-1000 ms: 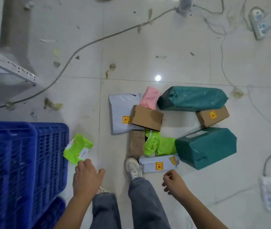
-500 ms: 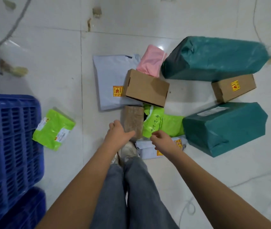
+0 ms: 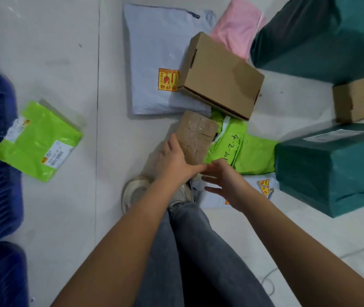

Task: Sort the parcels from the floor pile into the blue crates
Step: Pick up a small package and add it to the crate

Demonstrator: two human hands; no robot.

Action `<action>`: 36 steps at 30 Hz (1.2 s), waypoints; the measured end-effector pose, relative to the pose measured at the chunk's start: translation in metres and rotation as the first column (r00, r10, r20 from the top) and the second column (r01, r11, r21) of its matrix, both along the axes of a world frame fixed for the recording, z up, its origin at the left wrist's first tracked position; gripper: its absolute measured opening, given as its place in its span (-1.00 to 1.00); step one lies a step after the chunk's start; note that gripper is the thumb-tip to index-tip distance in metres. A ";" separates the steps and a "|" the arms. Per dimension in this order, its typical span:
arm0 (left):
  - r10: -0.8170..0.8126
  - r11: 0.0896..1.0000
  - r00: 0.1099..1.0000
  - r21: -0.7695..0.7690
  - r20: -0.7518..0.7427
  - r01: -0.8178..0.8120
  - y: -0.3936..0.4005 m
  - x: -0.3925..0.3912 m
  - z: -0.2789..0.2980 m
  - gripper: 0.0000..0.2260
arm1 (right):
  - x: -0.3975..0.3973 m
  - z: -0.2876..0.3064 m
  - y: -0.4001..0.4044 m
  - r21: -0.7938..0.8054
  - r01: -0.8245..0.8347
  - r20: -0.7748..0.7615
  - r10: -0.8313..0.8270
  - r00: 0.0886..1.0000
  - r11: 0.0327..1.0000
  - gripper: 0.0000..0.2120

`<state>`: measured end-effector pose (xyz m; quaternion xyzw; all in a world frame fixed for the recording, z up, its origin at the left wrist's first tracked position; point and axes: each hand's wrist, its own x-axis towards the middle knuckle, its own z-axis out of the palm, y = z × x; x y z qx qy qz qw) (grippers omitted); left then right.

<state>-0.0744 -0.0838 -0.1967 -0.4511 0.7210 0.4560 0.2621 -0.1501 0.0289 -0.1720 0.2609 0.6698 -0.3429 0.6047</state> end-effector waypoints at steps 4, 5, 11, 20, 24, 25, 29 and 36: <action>-0.084 0.978 0.994 -0.187 0.066 0.095 -0.007 0.008 0.056 -0.08 | 0.000 0.049 0.004 -0.085 0.014 0.058 -0.009 0.998 0.996 -0.68; -0.036 0.984 0.995 -0.173 0.088 0.051 -0.010 0.010 0.075 -0.11 | 0.000 0.066 0.004 -0.086 0.035 0.044 -0.031 0.999 0.996 -0.70; 0.747 0.460 0.634 0.531 0.202 -0.711 -0.055 0.021 0.203 -0.85 | -0.008 0.175 -0.020 -0.120 0.039 -0.042 -0.044 0.998 0.992 -0.80; 0.850 0.023 0.465 0.867 0.245 -0.498 -0.117 0.055 0.356 -0.49 | -0.001 0.341 -0.120 -0.574 -0.003 0.072 0.054 0.996 0.819 -0.65; 0.875 0.336 0.484 0.725 -0.003 -0.601 -0.138 0.062 0.401 -0.69 | 0.007 0.376 -0.144 -0.483 -0.123 -0.216 0.018 0.976 0.867 -0.66; 0.878 0.393 0.473 0.674 -0.074 -0.625 -0.142 0.066 0.412 -0.73 | 0.010 0.384 -0.147 -0.474 -0.153 -0.271 0.021 0.962 0.867 -0.63; 0.859 0.502 0.456 0.565 -0.234 -0.655 -0.148 0.089 0.450 -0.62 | 0.030 0.418 -0.165 -0.505 -0.196 -0.367 -0.003 0.930 0.841 -0.63; 0.893 0.371 0.115 0.568 -0.435 -0.735 -0.175 0.119 0.513 -0.58 | 0.069 0.477 -0.222 -0.623 -0.184 -0.332 -0.044 0.942 0.760 -0.39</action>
